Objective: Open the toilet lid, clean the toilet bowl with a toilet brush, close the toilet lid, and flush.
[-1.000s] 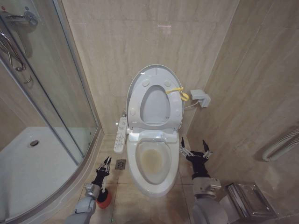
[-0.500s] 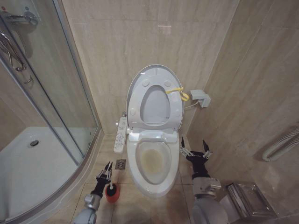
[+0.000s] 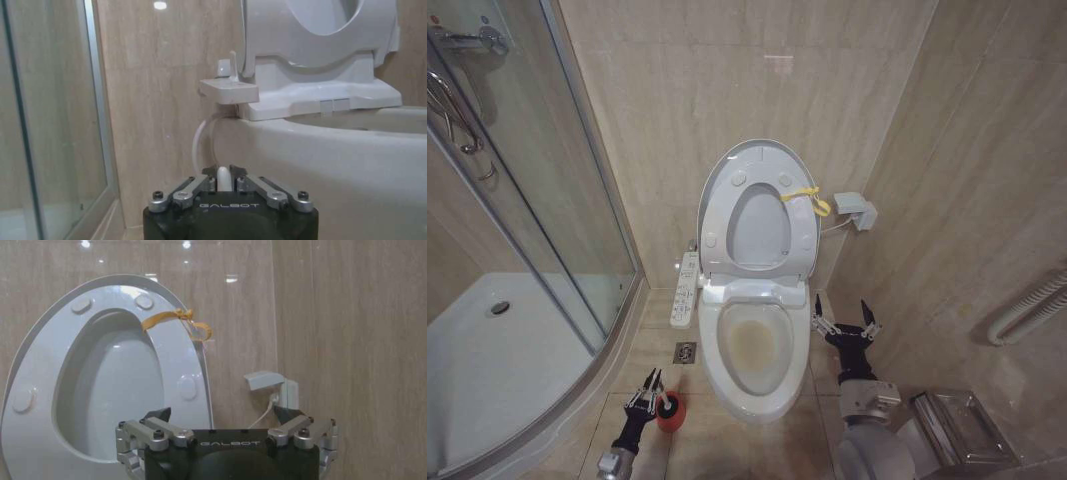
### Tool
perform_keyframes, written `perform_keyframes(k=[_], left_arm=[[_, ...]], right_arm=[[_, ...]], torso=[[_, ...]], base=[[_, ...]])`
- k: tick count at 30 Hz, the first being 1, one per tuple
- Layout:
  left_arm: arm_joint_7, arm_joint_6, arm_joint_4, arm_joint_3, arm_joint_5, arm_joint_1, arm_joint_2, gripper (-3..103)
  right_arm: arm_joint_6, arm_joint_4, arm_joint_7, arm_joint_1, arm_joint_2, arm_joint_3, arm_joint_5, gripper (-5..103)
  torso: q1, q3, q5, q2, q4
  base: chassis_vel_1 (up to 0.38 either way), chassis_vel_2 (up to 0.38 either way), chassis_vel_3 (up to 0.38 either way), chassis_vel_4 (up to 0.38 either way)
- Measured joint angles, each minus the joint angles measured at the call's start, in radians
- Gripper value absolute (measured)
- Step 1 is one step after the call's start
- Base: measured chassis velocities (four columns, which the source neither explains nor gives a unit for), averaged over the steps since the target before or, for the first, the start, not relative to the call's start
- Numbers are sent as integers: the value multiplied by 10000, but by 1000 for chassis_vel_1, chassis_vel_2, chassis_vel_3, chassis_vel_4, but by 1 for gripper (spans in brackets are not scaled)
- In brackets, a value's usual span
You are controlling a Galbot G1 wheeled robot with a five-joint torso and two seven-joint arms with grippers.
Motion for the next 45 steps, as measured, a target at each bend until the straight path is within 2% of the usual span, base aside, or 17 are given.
perform_keyframes(k=[6, 16, 19, 20, 22, 23, 24, 30, 31, 36, 37, 38, 42, 45], left_arm=[[-8, 120, -536, -68, 56, 423, 114, 14], [-45, 78, -741, -226, 240, 832, 162, 14], [-553, 6, -927, -189, 355, 871, 107, 14], [-553, 6, -927, -189, 355, 871, 107, 14], [-814, 409, -1377, -160, 353, 1001, 107, 14], [-925, 622, -1647, -143, 352, 1078, 111, 22], [-1018, 704, -1850, -143, 359, 1112, 123, 22], [-1346, 512, -2221, -197, 643, 1220, 184, 22], [-1415, 406, -2331, -231, 704, 1272, 205, 48], [-1713, 178, -2915, -366, 989, 1520, 268, 48], [-1768, 175, -3209, -415, 1023, 1648, 297, 76], [-1768, 175, -3209, -415, 1023, 1648, 297, 76], [-2028, 611, -4824, -737, 1192, 2188, 360, 76], [-2119, 823, -5373, -849, 1235, 2332, 363, 76]], right_arm=[[0, 0, 0, 0, 0, 0, 0, 100], [0, 0, 0, 0, 0, 0, 0, 100], [0, 0, -1, 0, 0, 0, 0, 100], [0, 0, -1, 0, 0, 0, 0, 100], [0, 0, 2, -1, 0, 2, 0, 100], [0, 0, 0, 1, 0, 0, 0, 100], [0, 0, 0, 1, 0, 0, 0, 100], [0, 0, 0, 0, 0, 0, 0, 100], [0, 0, 0, 0, 0, 0, 0, 100], [0, 0, 0, 0, 0, 0, 0, 100], [0, 0, 0, 0, 0, 0, 0, 100], [0, 0, 0, 0, 0, 0, 0, 100], [0, 0, 0, 0, 0, 0, 0, 100], [0, 0, 0, 0, 0, 0, 0, 100]], torso=[[1, 3, -5, 0, 0], [0, 2, -4, -2, 0], [3, 4, -9, -3, -1], [3, 4, -9, -3, -1], [4, 6, -13, -5, -3], [5, 7, -15, -6, 2], [5, 6, -12, -6, 0], [4, 5, -10, -5, -1], [4, 4, -9, -5, 0], [4, 4, -9, -5, -2], [3, 4, -9, -5, -1], [3, 4, -9, -5, -1], [3, 3, -8, -4, 0], [2, 3, -7, -3, 0]], base=[[0, 0, 0, 0], [0, 0, 0, 0], [0, 0, 0, 0], [0, 0, 0, 0], [0, 0, 0, 0], [0, 0, 0, 0], [0, 0, 0, 0], [0, 0, 0, 0], [0, 0, 0, 0], [0, 0, 0, 0], [0, 0, 0, 0], [0, 0, 0, 0], [0, 0, 0, 0], [0, 0, 0, 0]])
